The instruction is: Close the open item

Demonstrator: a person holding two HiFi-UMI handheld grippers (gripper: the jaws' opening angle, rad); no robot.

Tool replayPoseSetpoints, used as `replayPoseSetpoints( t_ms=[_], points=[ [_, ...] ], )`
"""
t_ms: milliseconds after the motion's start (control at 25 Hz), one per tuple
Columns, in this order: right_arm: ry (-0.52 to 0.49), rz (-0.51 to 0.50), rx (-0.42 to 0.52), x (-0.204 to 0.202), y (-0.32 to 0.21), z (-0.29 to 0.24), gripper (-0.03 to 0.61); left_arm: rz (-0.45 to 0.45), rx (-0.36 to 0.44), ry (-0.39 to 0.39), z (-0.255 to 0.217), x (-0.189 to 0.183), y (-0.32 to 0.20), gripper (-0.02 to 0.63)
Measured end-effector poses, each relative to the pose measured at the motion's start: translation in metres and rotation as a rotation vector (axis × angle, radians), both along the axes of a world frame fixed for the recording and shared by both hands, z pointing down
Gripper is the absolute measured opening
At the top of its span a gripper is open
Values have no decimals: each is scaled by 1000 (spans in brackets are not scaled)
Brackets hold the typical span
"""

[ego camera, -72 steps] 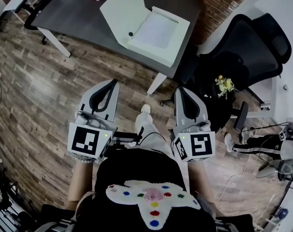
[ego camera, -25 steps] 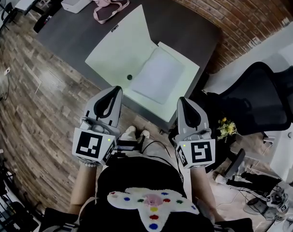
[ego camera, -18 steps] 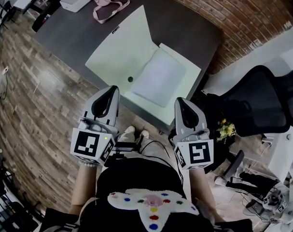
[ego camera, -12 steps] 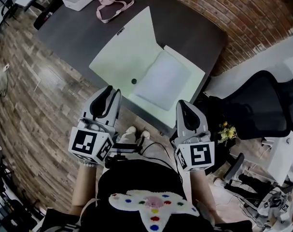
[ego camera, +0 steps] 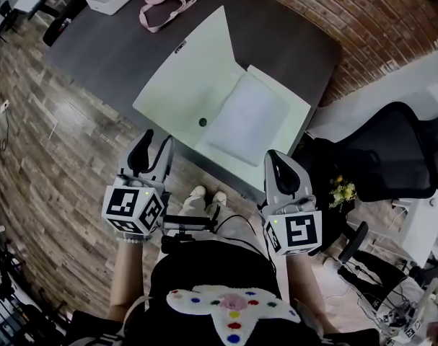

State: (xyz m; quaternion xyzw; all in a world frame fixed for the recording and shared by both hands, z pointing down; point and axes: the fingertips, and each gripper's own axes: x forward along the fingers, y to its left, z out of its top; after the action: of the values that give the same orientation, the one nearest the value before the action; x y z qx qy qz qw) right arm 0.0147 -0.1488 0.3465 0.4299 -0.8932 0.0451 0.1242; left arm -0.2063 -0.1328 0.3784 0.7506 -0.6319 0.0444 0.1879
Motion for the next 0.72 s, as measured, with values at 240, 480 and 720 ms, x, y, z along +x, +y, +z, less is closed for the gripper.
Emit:
replayPoseSetpoints(
  t_ms=[240, 480, 720],
  points=[
    [-9, 55, -29, 3, -4, 9, 8, 1, -30, 11, 20, -15, -17, 176],
    [2, 92, -47, 6, -6, 18, 8, 4, -68, 37, 42, -22, -29, 175],
    [5, 140, -65, 11, -5, 28, 8, 30, -86, 17, 54, -23, -40, 175]
  ],
)
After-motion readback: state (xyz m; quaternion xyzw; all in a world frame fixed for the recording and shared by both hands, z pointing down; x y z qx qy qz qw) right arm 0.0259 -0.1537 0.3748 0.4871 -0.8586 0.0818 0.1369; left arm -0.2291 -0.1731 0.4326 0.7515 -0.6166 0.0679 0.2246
